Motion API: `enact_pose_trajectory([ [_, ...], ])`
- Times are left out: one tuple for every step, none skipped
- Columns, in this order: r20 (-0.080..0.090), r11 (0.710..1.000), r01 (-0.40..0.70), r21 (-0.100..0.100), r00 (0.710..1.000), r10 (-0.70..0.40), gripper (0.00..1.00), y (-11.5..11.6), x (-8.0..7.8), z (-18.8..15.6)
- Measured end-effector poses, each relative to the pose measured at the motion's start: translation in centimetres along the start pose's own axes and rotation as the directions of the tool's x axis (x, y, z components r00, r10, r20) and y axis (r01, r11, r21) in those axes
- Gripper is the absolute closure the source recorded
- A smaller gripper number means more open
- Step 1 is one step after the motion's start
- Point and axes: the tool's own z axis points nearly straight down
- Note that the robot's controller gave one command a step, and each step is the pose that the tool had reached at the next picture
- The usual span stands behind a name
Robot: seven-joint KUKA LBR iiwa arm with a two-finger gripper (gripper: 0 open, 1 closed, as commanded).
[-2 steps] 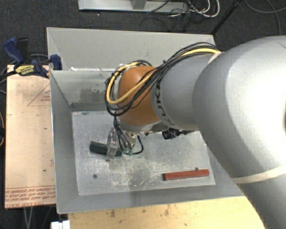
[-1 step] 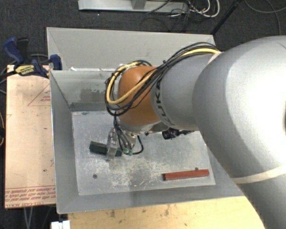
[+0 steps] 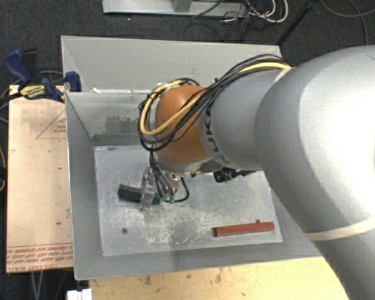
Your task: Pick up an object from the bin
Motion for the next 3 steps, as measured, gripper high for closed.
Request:
enact_pose_trajectory([
  [0.0, 1.0, 0.0, 0.001, 1.0, 0.0, 1.0, 0.0, 0.0, -1.3],
  [0.003, 1.0, 0.0, -0.001, 1.0, 0.0, 1.0, 0.0, -0.1, -2.0],
  [-0.001, 1.0, 0.0, 0.002, 1.0, 0.0, 1.0, 0.0, 0.0, -2.9],
])
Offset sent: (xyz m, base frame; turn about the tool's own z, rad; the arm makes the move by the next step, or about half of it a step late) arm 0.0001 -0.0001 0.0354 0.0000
